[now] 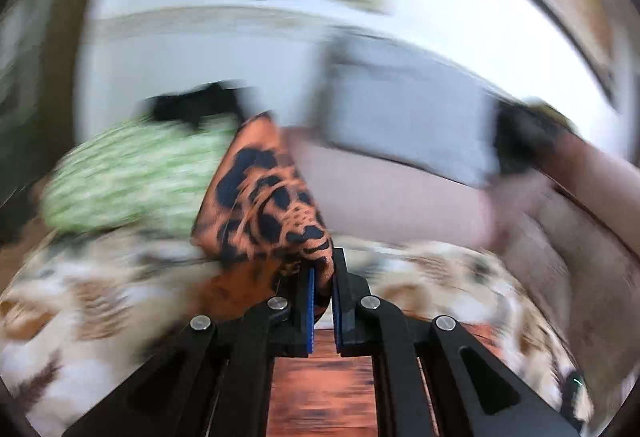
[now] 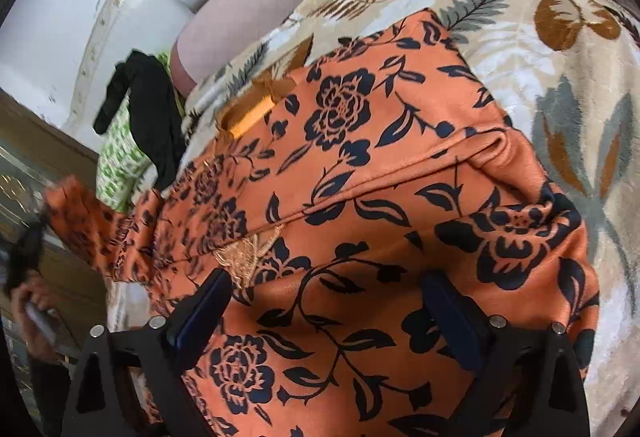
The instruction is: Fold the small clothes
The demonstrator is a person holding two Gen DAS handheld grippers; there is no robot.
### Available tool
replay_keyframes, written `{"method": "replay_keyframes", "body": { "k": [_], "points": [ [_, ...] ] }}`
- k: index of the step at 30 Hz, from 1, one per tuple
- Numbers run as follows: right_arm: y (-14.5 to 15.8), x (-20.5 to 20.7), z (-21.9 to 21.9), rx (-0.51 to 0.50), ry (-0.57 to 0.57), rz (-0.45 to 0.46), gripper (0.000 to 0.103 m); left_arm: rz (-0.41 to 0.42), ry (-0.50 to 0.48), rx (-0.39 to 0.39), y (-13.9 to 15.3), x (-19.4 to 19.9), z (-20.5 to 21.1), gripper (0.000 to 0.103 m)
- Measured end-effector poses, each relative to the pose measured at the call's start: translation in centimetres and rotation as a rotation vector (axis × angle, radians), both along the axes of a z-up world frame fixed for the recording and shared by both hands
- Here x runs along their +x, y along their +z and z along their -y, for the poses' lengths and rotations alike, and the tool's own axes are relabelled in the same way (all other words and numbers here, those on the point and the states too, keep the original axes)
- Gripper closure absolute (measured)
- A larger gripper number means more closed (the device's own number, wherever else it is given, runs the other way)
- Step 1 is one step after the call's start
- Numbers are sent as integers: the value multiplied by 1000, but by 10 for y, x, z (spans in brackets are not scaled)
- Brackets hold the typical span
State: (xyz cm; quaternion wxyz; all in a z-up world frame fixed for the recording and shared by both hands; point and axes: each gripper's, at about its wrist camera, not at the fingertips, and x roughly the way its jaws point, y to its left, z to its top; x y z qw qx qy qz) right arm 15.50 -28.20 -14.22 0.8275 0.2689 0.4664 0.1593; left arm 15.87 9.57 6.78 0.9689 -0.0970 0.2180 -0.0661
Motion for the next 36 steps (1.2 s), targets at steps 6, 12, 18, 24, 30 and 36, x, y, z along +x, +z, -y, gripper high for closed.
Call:
{"method": "replay_keyframes", "body": {
  "k": [6, 12, 18, 24, 30, 36],
  "points": [
    [11, -15, 32, 90, -68, 37, 5, -277, -355, 114, -84, 49, 162, 36],
    [22, -23, 62, 101, -99, 48, 5, -368, -152, 100, -129, 30, 81, 35],
    [34, 20, 68, 186, -100, 28, 5, -421, 59, 147, -163, 6, -13, 32],
    [19, 91, 44, -25, -92, -132, 6, -537, 134, 101, -211, 13, -56, 32],
    [23, 100, 18, -330, -67, -140, 83, -515, 135, 84, -212, 10, -61, 32],
    [29, 94, 19, -464, -61, -94, 82, -522, 125, 168, -214, 20, -57, 33]
  ]
}}
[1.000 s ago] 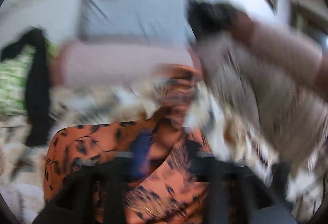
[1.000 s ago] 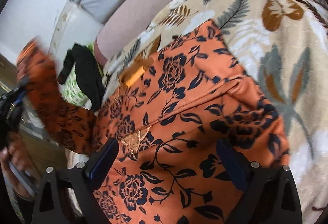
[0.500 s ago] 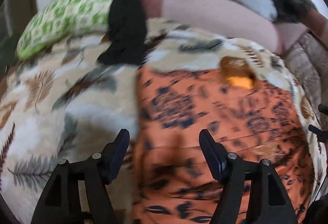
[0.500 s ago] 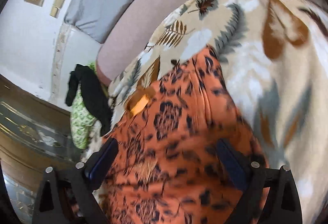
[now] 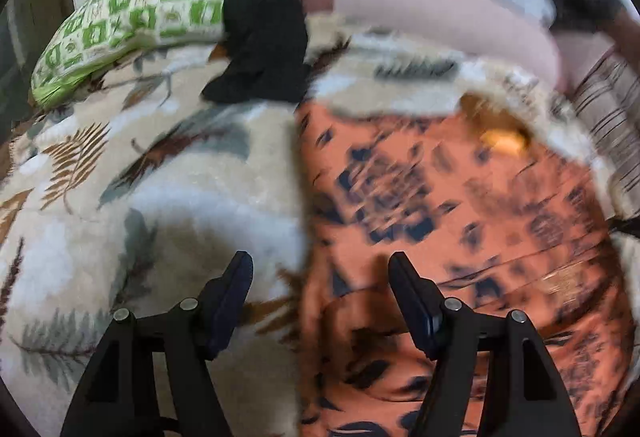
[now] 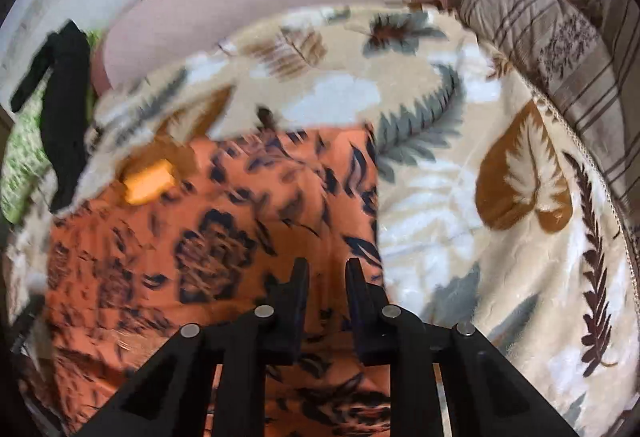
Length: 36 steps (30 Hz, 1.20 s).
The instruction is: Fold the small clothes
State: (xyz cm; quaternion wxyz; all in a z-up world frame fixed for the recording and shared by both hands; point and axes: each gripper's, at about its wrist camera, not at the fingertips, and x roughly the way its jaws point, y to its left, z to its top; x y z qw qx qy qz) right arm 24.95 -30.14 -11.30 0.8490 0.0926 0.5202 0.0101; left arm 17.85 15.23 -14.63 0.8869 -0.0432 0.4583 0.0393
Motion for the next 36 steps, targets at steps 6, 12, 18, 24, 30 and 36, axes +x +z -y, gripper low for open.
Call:
{"method": "replay_keyframes", "body": {
  "k": [6, 12, 18, 24, 30, 36],
  "points": [
    [30, 3, 2, 206, 17, 163, 5, 99, -18, -33, 21, 13, -1, 33],
    [-18, 62, -22, -2, 38, -5, 62, -21, 21, -1, -18, 52, 1, 32],
    [-5, 54, -21, -189, -28, 77, 43, 1, 12, 34, -11, 45, 1, 32],
    [15, 17, -35, 94, 137, 91, 32, 103, 0, 6, 18, 12, 2, 32],
    [10, 7, -24, 108, 37, 9, 28, -46, 103, 9, -4, 12, -13, 27],
    [68, -74, -21, 115, 108, 153, 23, 93, 103, -16, 49, -62, -20, 27]
  ]
}}
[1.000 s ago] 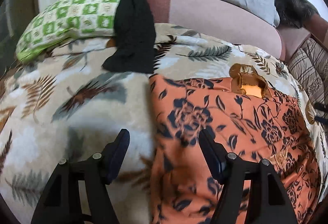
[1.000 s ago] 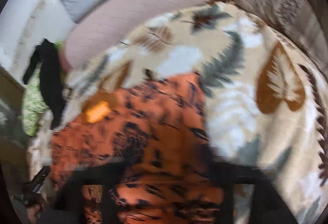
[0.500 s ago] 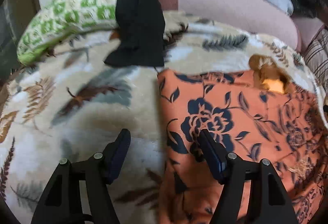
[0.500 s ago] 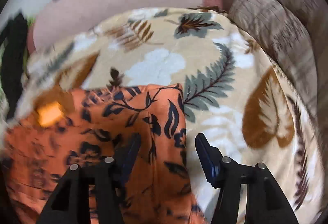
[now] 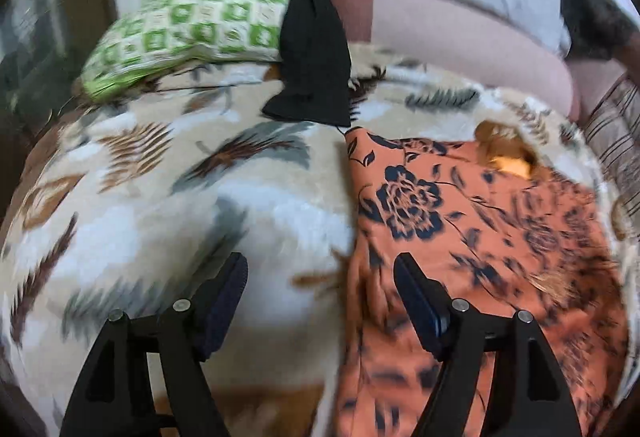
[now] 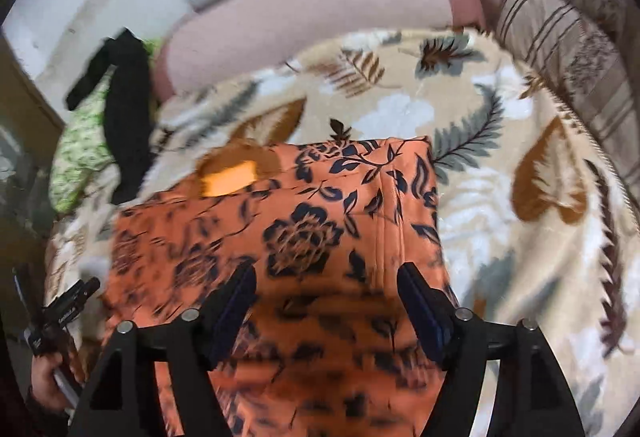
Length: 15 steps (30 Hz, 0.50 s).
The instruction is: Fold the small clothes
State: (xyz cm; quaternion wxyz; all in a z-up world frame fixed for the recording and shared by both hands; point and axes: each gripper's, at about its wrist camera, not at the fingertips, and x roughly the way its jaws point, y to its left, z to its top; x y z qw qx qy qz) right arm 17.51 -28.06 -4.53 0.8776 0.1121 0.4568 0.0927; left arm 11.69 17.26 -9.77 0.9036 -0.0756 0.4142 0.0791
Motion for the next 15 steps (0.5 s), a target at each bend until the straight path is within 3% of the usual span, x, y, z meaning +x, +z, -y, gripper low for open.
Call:
{"method": "replay_keyframes", "body": {
  "k": [2, 6, 12, 15],
  "points": [
    [0, -39, 14, 14, -20, -15, 23, 10, -7, -68, 7, -39, -3, 27],
    [-14, -98, 51, -3, -58, -48, 23, 10, -38, -115, 4, -111, 6, 26],
    [-39, -184, 87, 11, -84, -137, 23, -63, -70, -116, -22, -165, 27, 26],
    [-38, -211, 76, -17, -82, -101, 23, -81, -46, -117, -28, -177, 32, 26]
  ]
}}
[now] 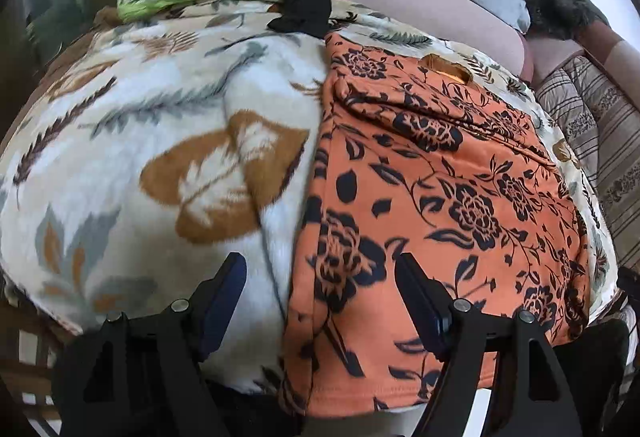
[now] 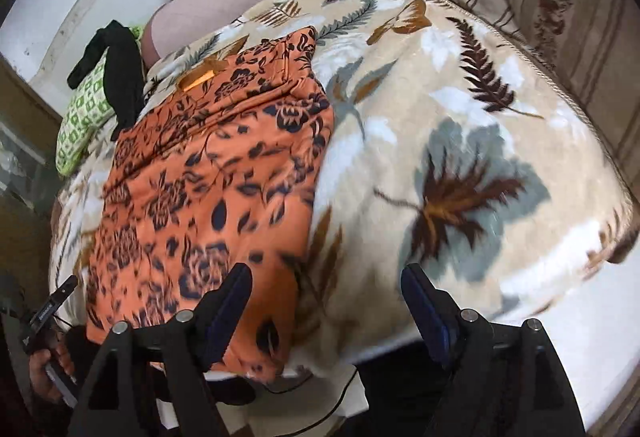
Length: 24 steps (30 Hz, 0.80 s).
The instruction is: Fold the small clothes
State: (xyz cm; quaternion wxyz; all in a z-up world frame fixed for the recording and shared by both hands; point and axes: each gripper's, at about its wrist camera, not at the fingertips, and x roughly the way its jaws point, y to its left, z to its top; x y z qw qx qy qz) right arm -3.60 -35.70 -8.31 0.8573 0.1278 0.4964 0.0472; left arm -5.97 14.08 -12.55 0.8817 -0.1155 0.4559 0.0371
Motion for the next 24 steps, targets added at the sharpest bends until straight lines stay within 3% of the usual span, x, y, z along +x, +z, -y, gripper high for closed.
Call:
{"method": "replay_keyframes", "body": {
  "k": [2, 6, 8, 9, 10, 12, 14, 15, 16, 18, 21, 24],
  "points": [
    [2, -12, -22, -23, 48, 28, 23, 4, 19, 14, 2, -4, 2, 26],
    [-12, -18, -97, -213, 208, 55, 23, 10, 18, 34, 3, -11, 7, 26],
    [-26, -13, -116, -301, 208, 33, 23, 3, 13, 39, 0, -13, 9, 26],
    [-37, -6, -112, -322, 149, 1, 26, 0, 11, 40, -1, -14, 9, 26],
    [-47, -1, -100, -286, 97, -56, 38, -3, 9, 43, -2, -16, 9, 26],
    [-55, -3, -56, -122, -55, -137, 62, 17, 10, 47, 0, -22, 8, 26],
    [-49, -20, -10, -105, -218, -128, 62, 26, 23, 43, 2, -26, 4, 26],
    [-45, -27, 5, -68, -267, -116, 57, 27, 32, 32, 2, -27, 2, 26],
    [-38, -36, 20, -31, -311, -95, 42, 28, 37, 24, 2, -28, 1, 26],
    [-22, -42, 29, -27, -301, -47, 25, 29, 35, 14, 3, -27, 2, 26],
    [-5, -31, 24, -15, -209, 21, 22, 28, 27, -1, 3, -28, 4, 26],
    [-11, -14, 16, -66, -178, 22, 22, 4, 29, -11, -3, -29, 4, 26]
  ]
}}
